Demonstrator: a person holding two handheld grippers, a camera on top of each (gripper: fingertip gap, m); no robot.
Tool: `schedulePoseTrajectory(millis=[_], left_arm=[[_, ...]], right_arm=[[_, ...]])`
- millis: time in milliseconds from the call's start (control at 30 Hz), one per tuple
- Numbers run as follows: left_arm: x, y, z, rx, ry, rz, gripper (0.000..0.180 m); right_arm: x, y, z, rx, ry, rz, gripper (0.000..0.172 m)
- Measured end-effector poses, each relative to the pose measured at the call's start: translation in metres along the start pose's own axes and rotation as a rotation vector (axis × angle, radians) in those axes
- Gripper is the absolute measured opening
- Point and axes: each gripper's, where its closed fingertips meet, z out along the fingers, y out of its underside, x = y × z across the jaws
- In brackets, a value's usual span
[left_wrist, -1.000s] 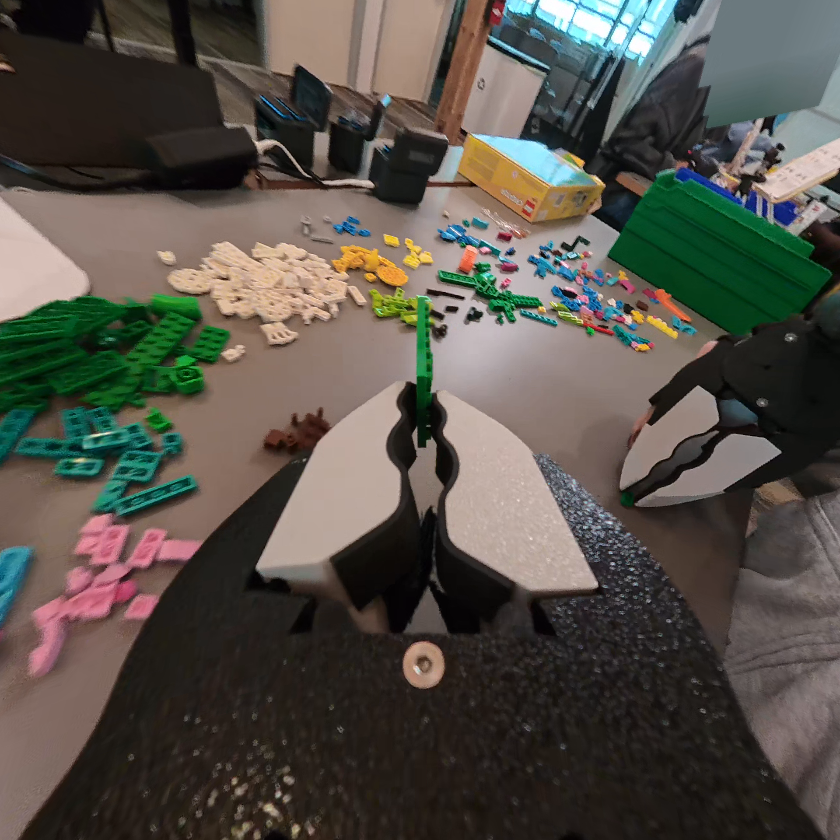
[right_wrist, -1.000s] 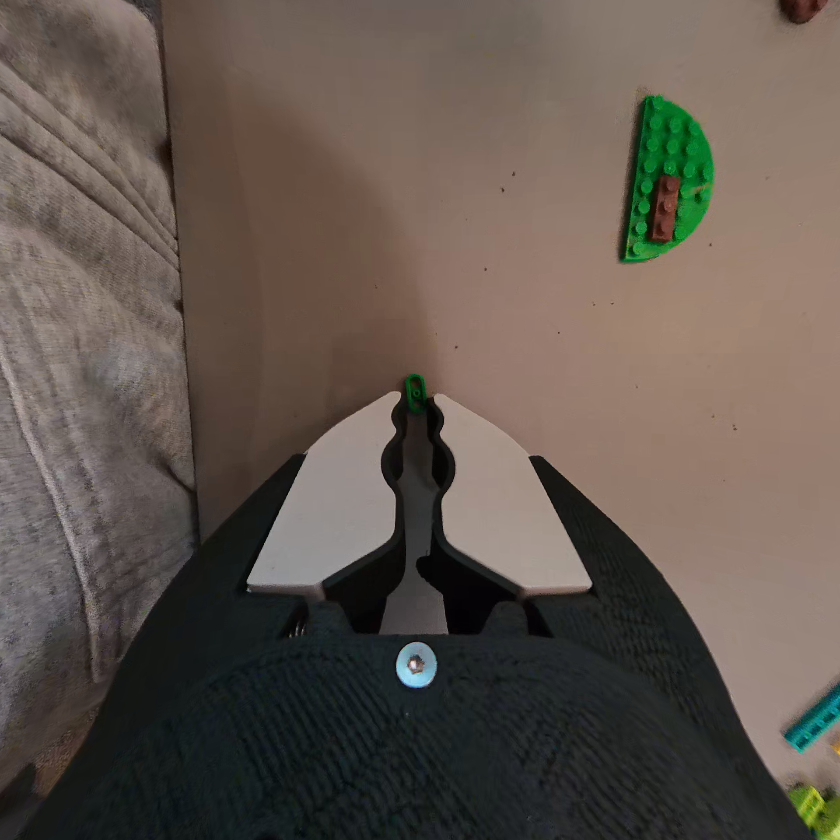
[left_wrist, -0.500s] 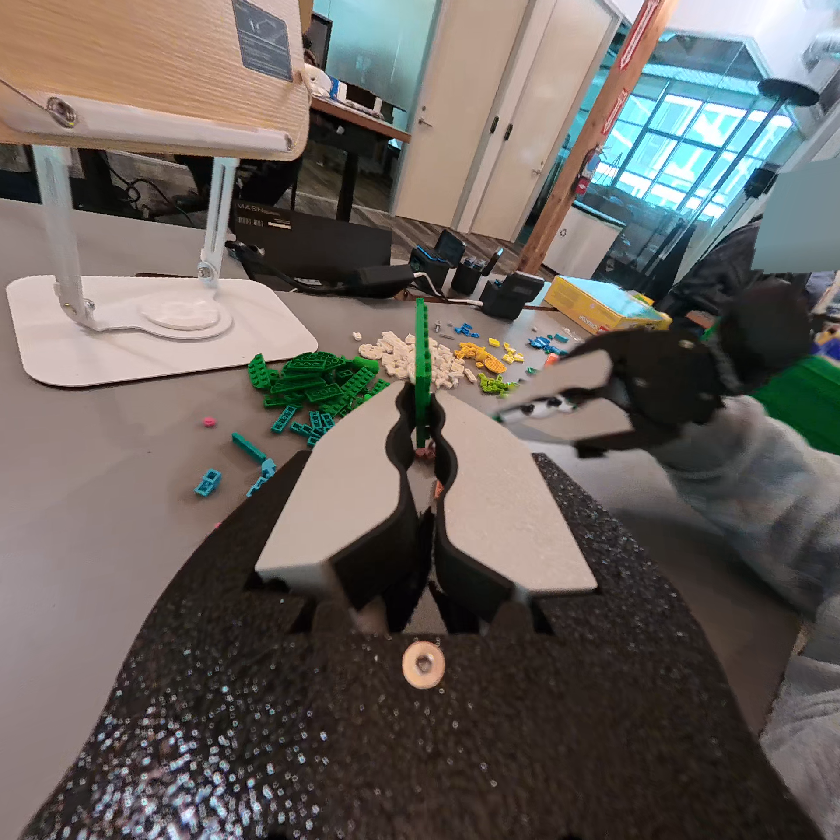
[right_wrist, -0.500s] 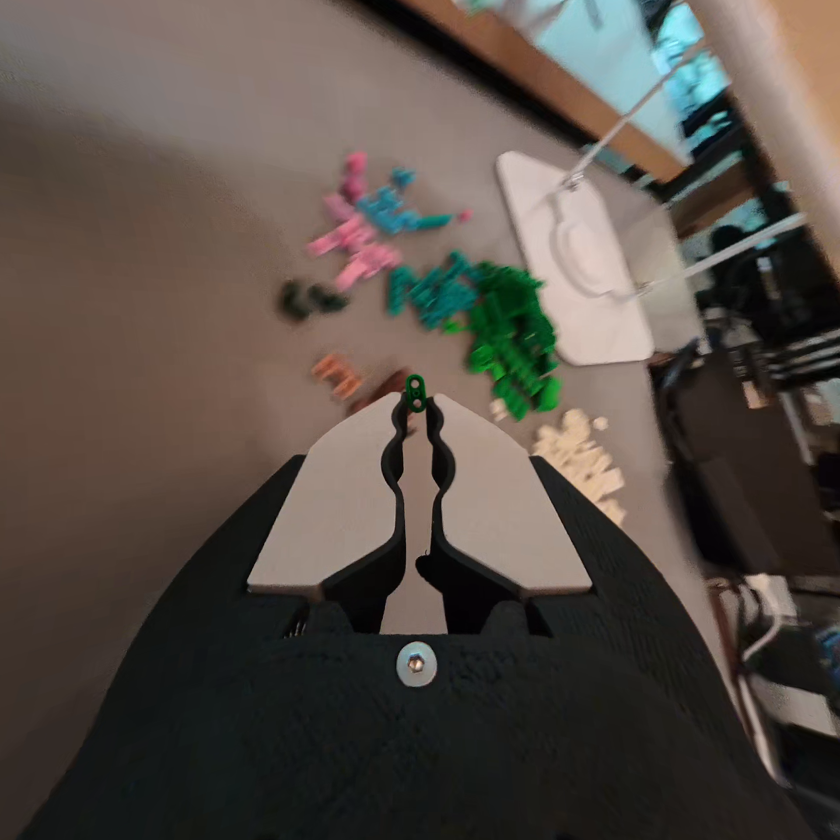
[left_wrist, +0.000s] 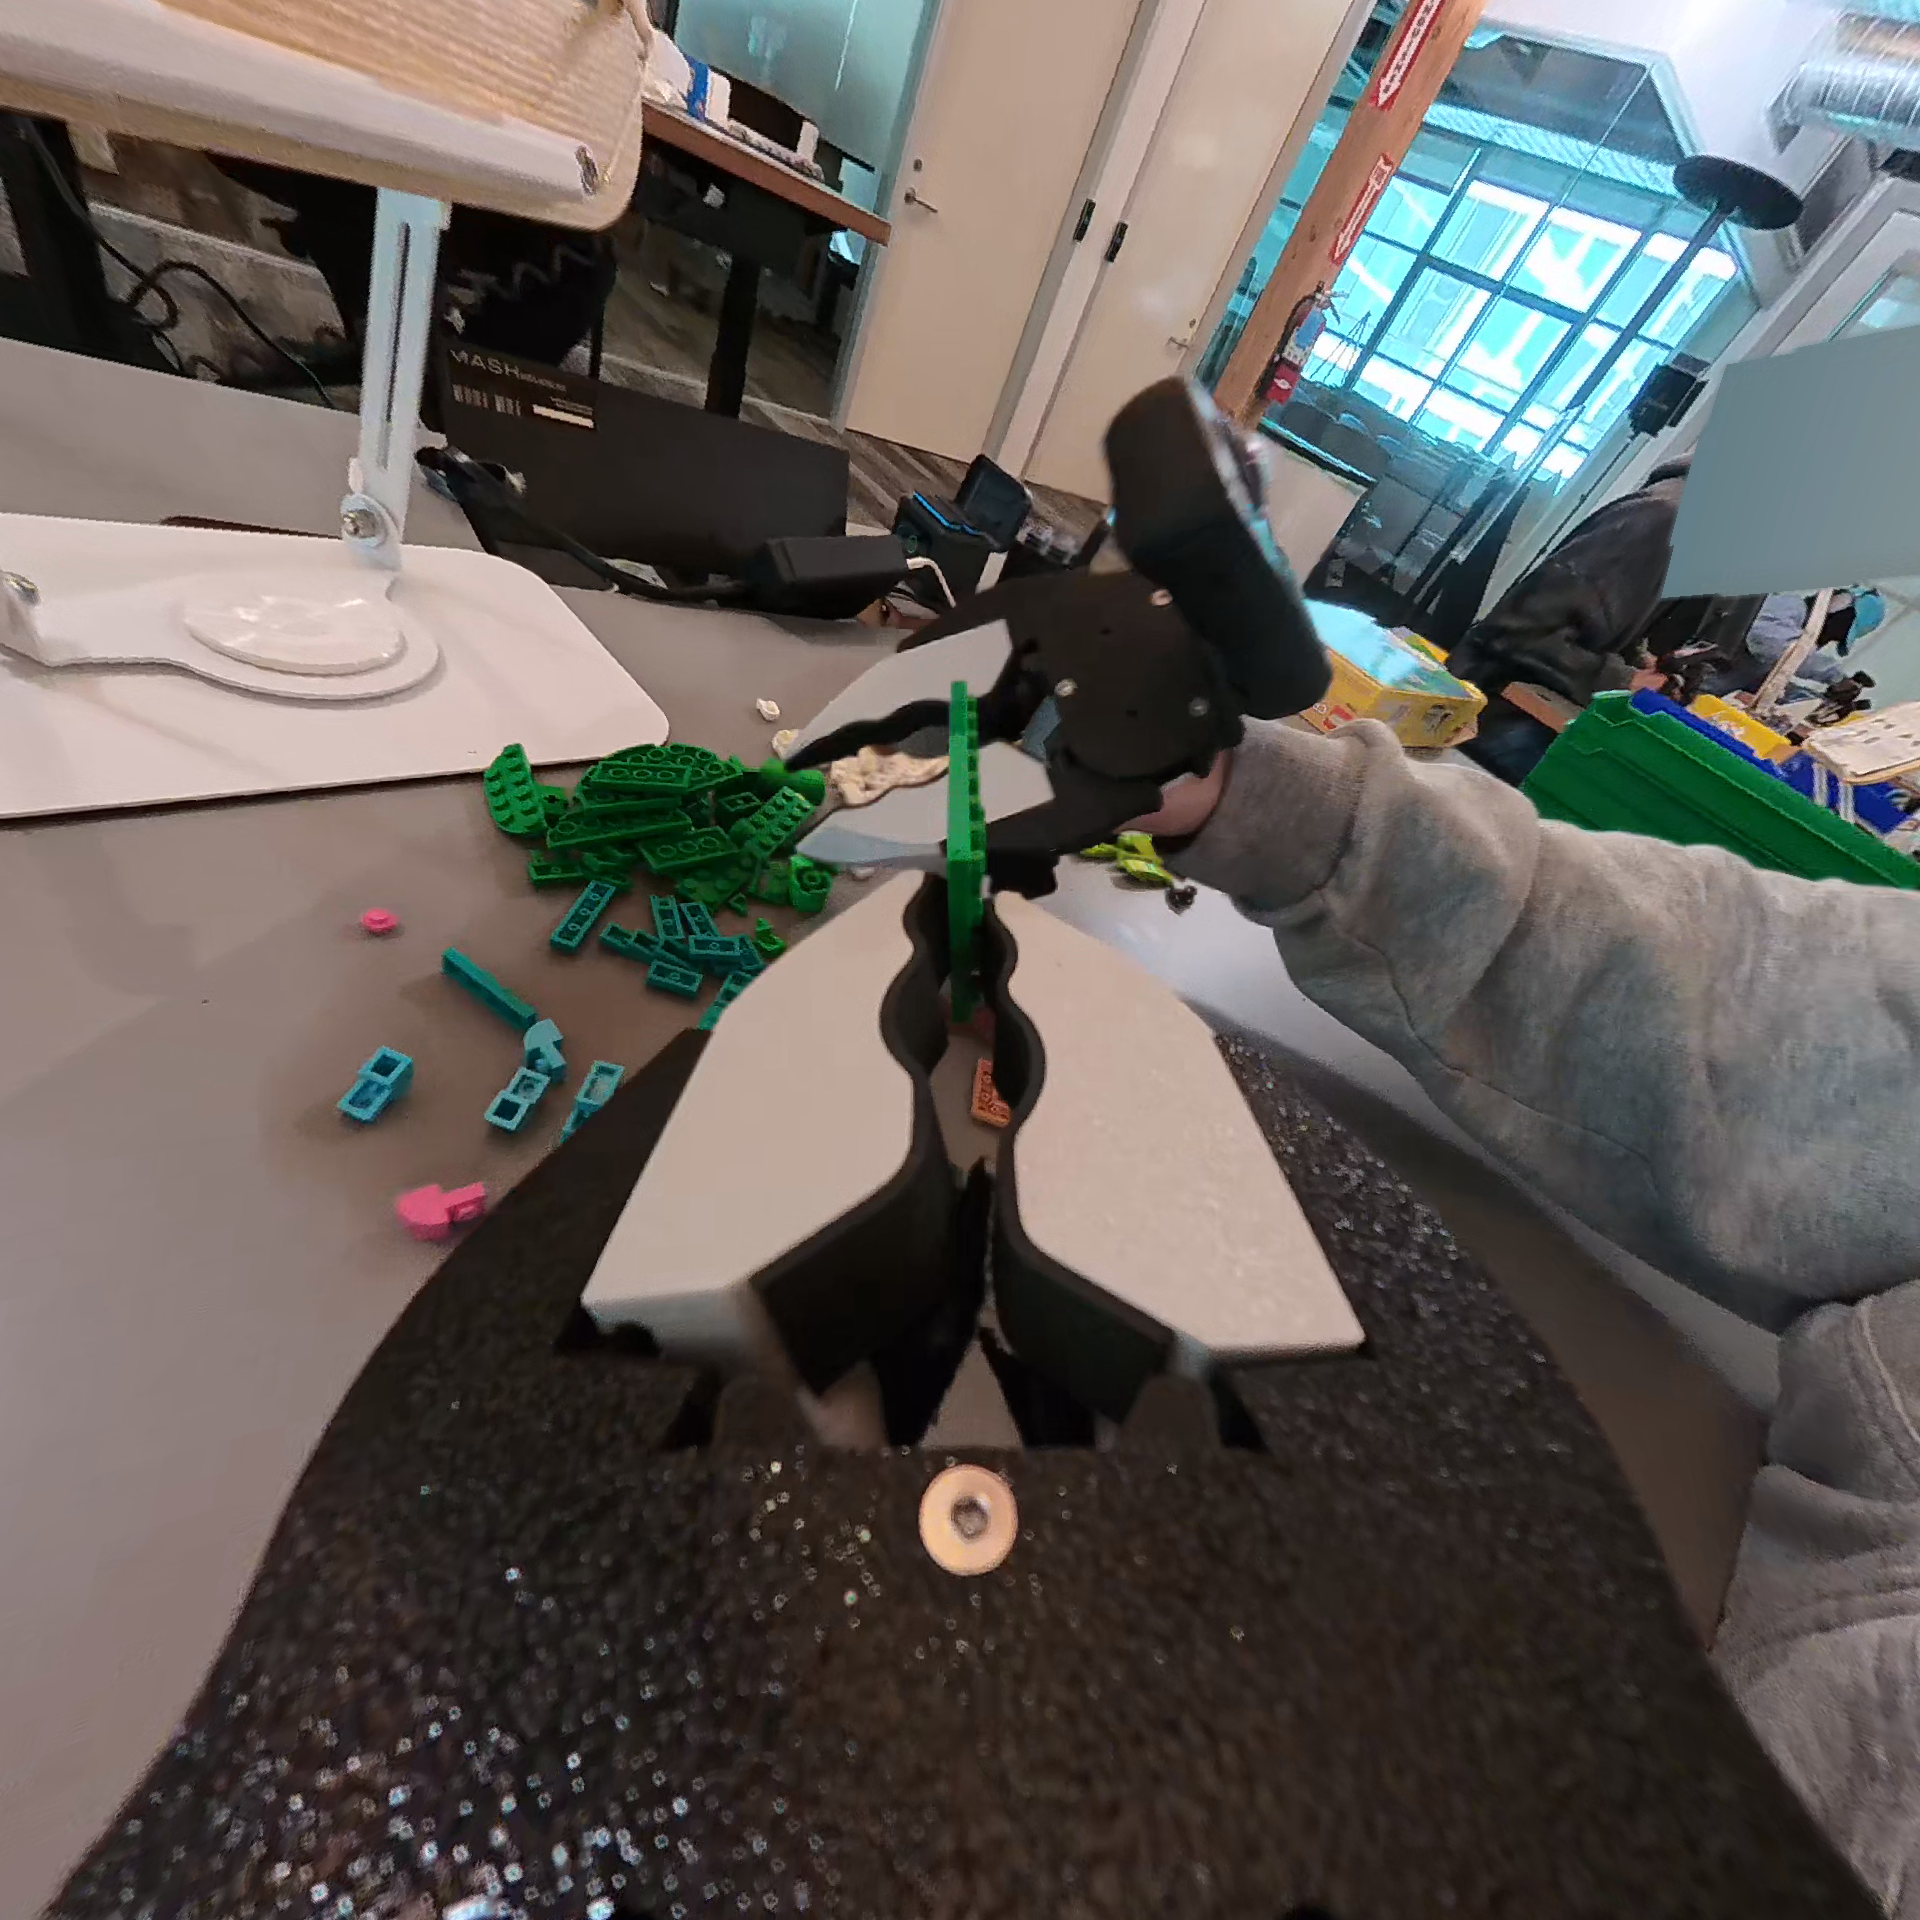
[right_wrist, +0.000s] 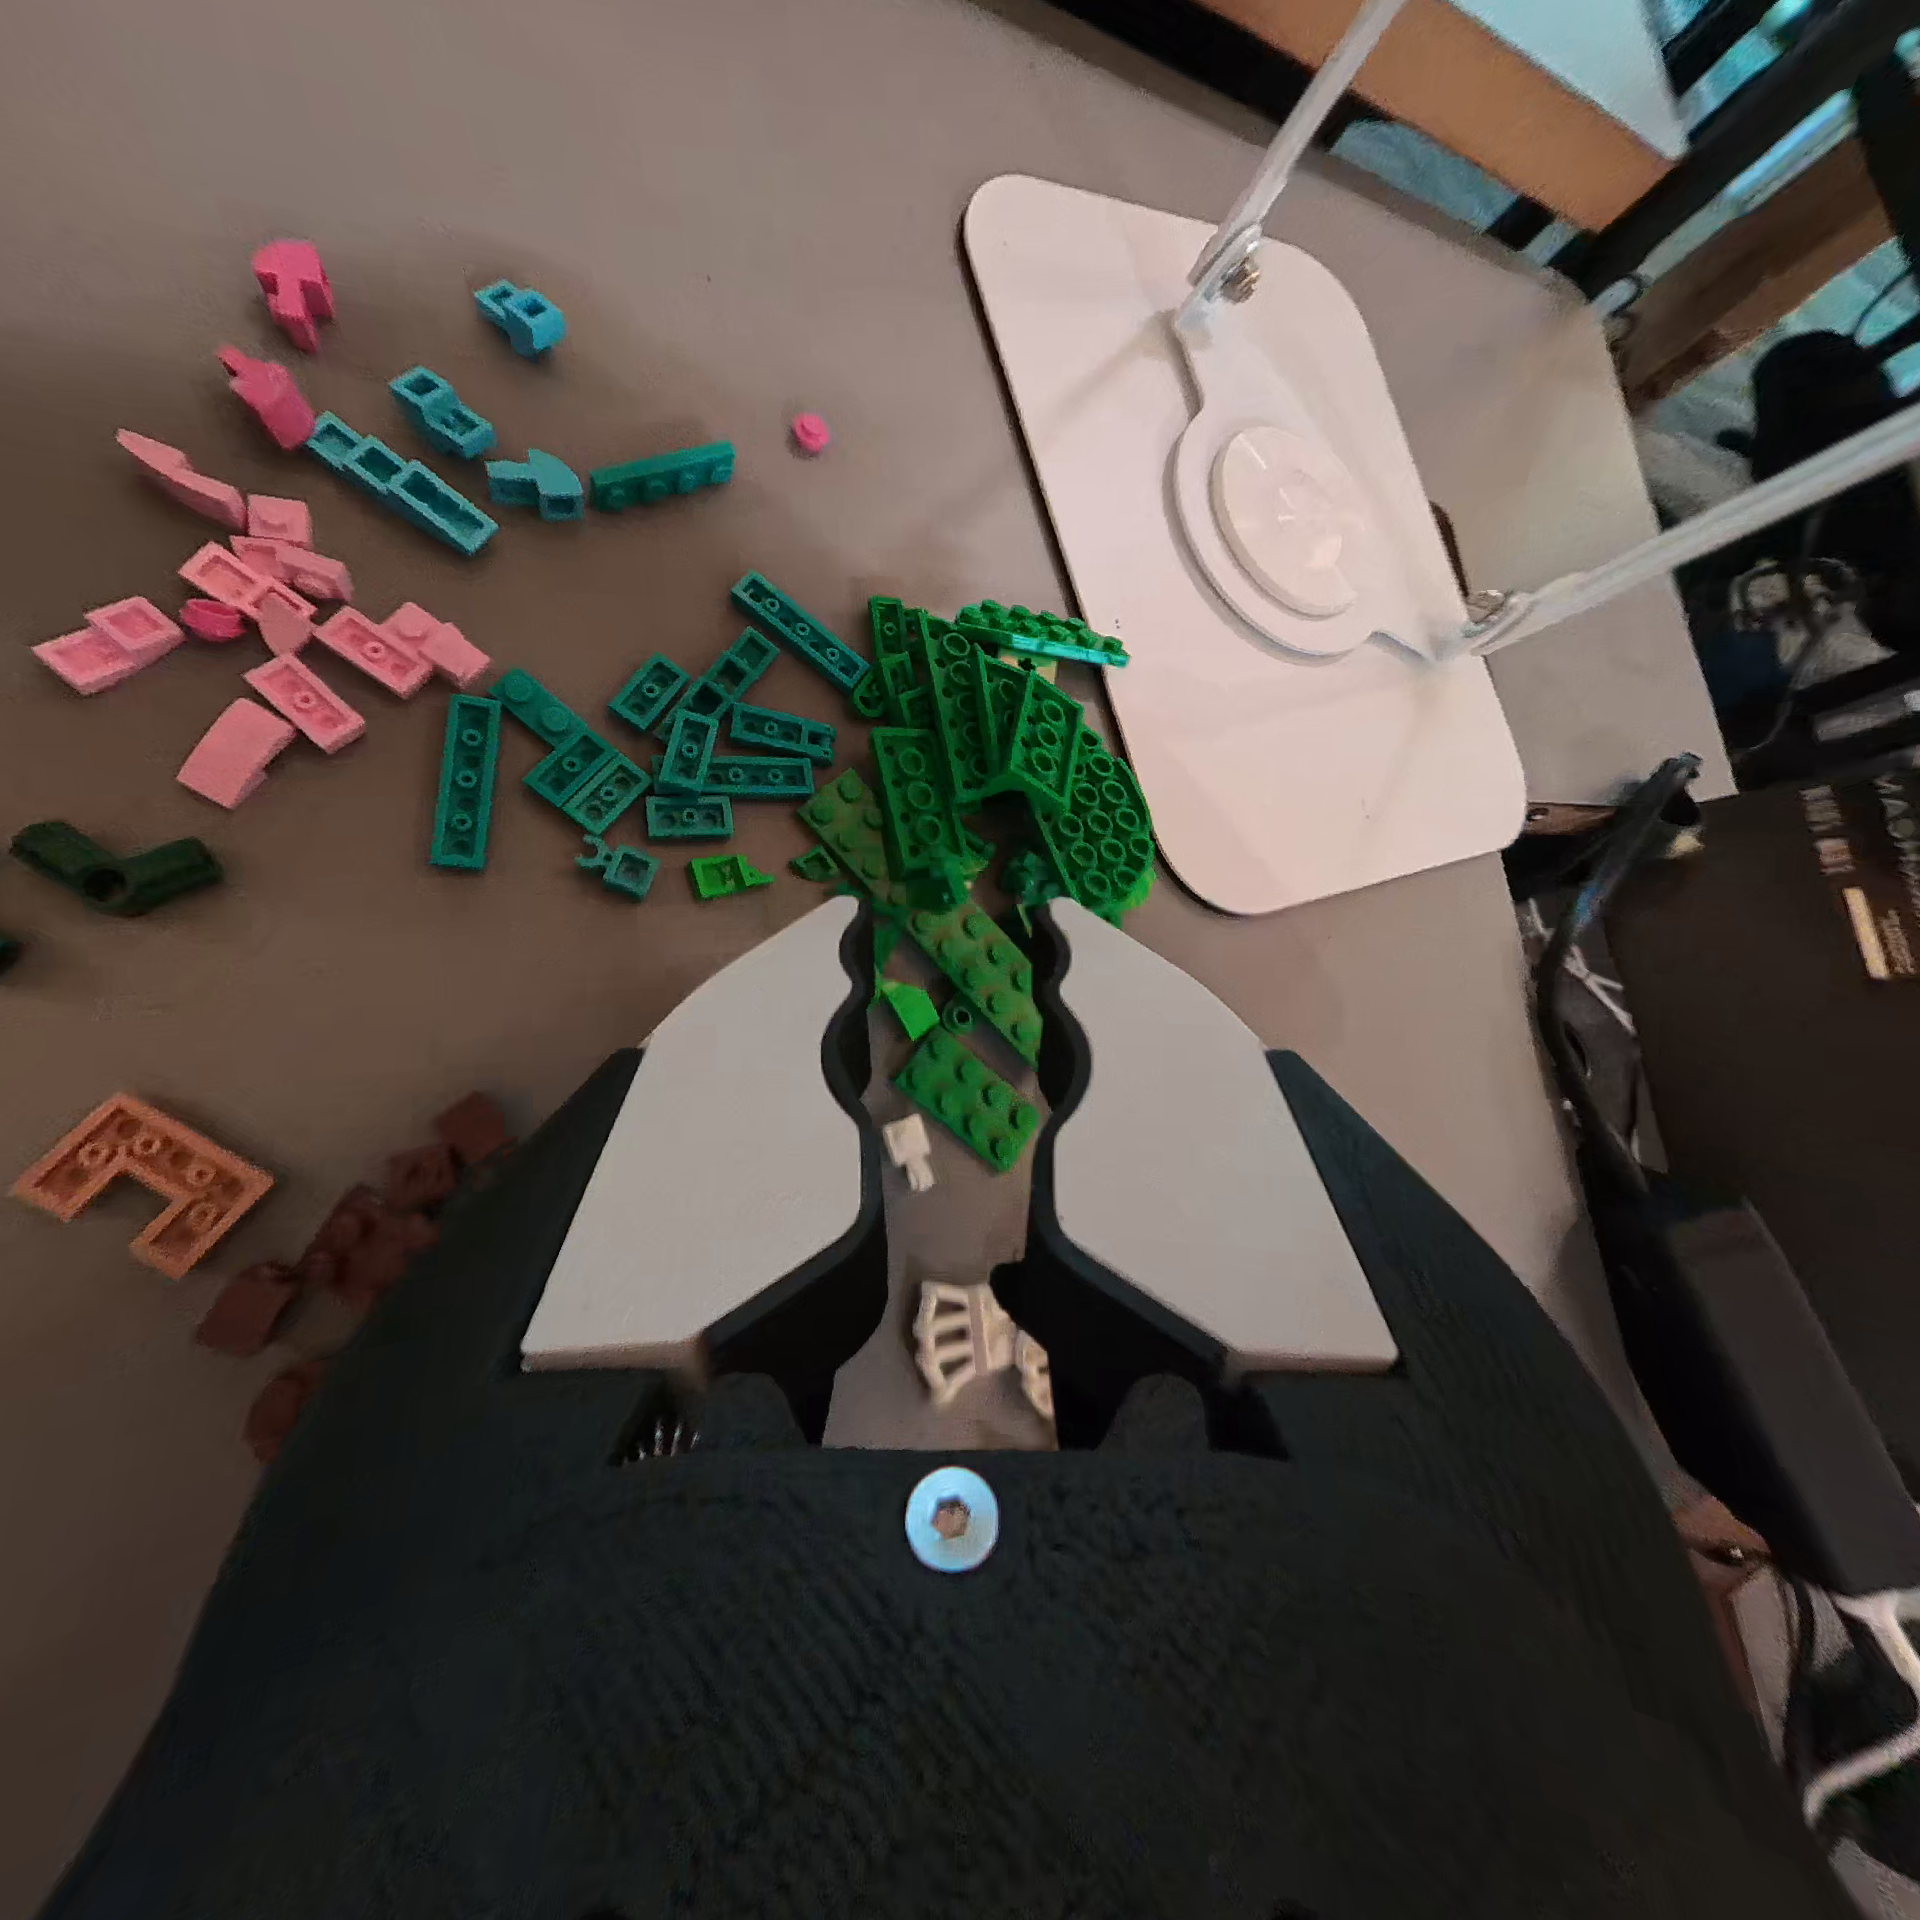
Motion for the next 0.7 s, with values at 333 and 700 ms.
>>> schedulePoseTrajectory(millis=[333,700], left_arm=[[0.052,0.022,0.028,-0.082,0.3,-0.111,0.004],[0.136,0.077,0.06,-0.351,0.549,-0.128,0.004]], right_arm=[[-0.064,-0.008,-0.132,0.445,-0.037,-0.006,0.037],[-0.108,0.01,-0.173,0.341,0.299,-0.518,0.035]])
